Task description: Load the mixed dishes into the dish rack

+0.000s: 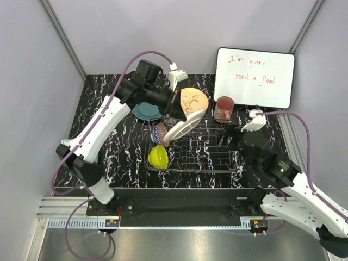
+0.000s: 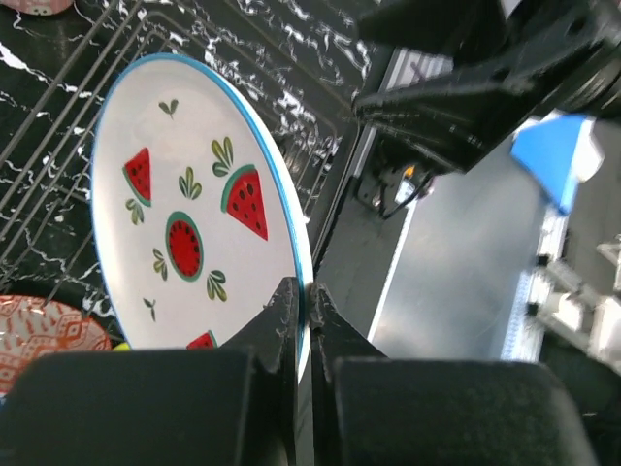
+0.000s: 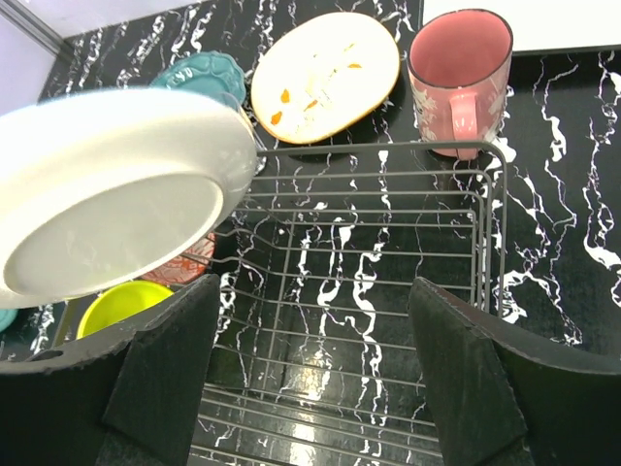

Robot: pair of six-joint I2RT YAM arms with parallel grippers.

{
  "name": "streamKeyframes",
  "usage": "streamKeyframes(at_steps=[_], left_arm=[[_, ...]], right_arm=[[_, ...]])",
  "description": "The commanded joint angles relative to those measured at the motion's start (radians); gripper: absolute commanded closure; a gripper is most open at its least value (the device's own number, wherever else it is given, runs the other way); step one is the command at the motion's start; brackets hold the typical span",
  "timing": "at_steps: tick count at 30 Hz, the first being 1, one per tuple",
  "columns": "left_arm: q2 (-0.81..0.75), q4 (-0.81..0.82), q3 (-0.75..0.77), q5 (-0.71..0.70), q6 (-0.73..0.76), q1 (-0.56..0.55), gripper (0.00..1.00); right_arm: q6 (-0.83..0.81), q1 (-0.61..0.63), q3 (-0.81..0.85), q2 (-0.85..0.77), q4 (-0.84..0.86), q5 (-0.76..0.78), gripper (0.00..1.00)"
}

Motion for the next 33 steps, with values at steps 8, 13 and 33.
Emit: streamKeyframes(at_steps=[8, 13, 33], left_arm=[[-0.055, 0.481, -0.08, -0.063, -0.507, 0.073, 1.0], [-0.089, 0.605, -0.222, -0.066, -0.701, 0.077, 1.0], [-0.077, 0.768, -0.47, -0.065, -0.745, 0.048, 1.0]], right_arm=[[0.034, -0.003, -0.007, 0.02, -0.007, 0.012, 0.15], [0.042, -0.003, 0.004, 0.03, -0.007, -0.006, 0.16], [0.048, -0.003, 0.029, 0.072, -0.002, -0.031, 0.16]])
